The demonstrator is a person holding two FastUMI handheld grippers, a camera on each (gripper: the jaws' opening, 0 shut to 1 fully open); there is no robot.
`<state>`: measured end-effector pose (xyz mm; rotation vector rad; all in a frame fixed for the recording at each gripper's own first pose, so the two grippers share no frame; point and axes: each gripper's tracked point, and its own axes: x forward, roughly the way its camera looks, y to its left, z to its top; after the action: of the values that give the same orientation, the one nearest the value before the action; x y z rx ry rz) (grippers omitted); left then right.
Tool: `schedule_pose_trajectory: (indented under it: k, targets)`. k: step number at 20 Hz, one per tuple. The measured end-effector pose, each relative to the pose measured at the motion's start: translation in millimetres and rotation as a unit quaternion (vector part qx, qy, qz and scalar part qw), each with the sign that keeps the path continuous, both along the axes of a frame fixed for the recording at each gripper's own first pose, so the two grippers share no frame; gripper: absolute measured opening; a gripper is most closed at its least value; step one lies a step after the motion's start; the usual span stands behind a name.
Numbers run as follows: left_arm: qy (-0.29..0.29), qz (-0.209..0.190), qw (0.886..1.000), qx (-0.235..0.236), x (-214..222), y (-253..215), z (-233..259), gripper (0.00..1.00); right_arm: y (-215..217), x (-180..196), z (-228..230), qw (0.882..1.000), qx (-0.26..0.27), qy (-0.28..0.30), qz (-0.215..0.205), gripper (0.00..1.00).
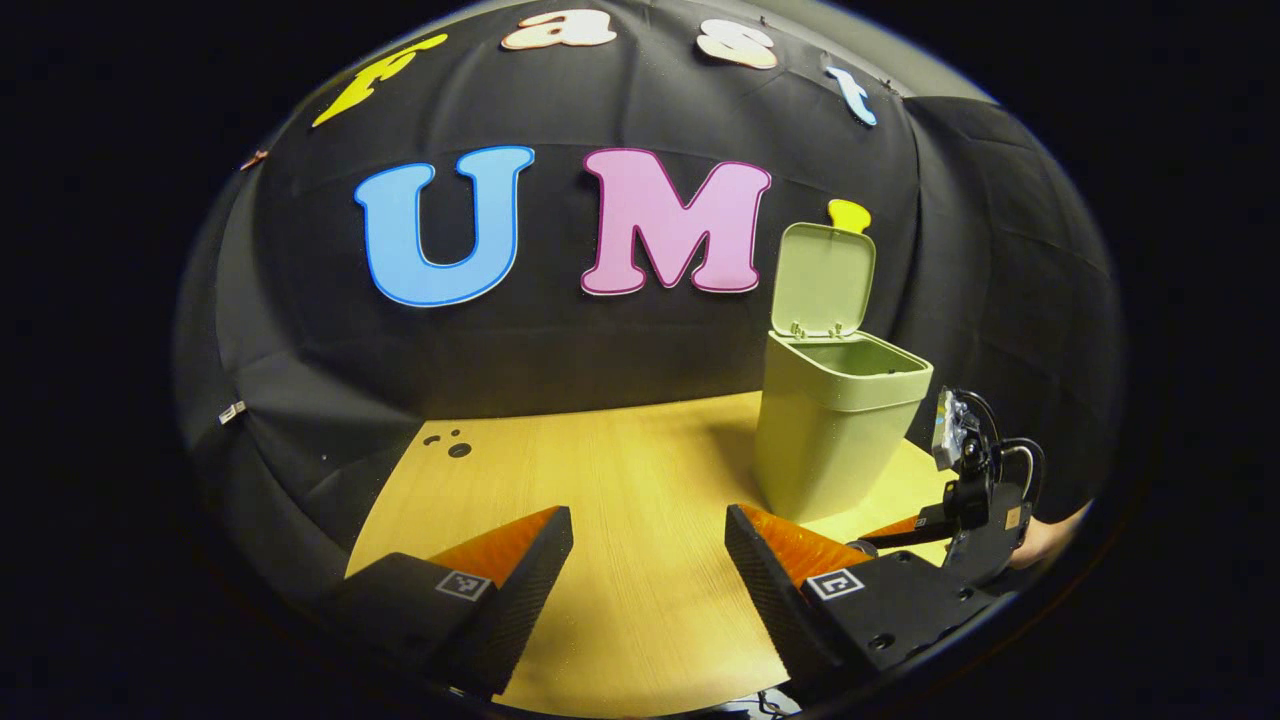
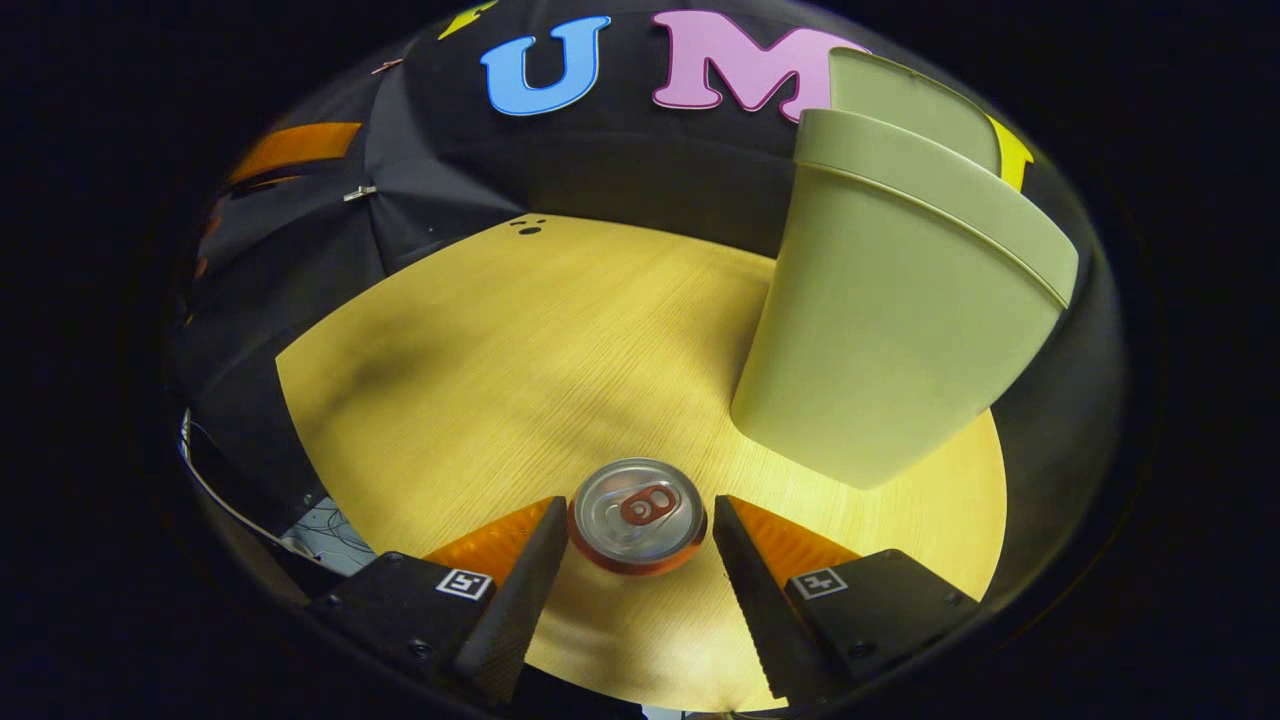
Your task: Press the lid of the desktop garbage bin to open it, pick up the crumpled paper on the desktop and throw it into the bin, then pick up the pop can on the desktop and drop it into the bin, and finally close the garbage bin lid.
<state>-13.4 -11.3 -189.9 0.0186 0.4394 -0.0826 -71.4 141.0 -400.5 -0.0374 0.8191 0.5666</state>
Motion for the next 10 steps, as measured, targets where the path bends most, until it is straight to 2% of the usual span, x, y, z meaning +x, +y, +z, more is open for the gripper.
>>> schedule_pose_trajectory:
  k: [3, 6, 10]
  targets:
    - [0.004, 0.005, 1.0, -0.005, 6.5, -1.1, -4.6, 0.98, -3.9, 2.8, -4.4, 1.0, -0.005, 0.013, -0.01, 0.85]
    - [0.003, 0.005, 1.0, -0.007, 13.6, -1.8, -5.6, 0.98, -11.0, 5.9, 0.7, 1.0, -0.009, 0.012, -0.018, 0.84]
    - [0.0, -0.002, 1.0, -0.007, 18.2, -2.1, -7.4, 0.98, -20.1, 12.1, 34.2, 0.999, 0.013, -0.005, -0.043, 0.83]
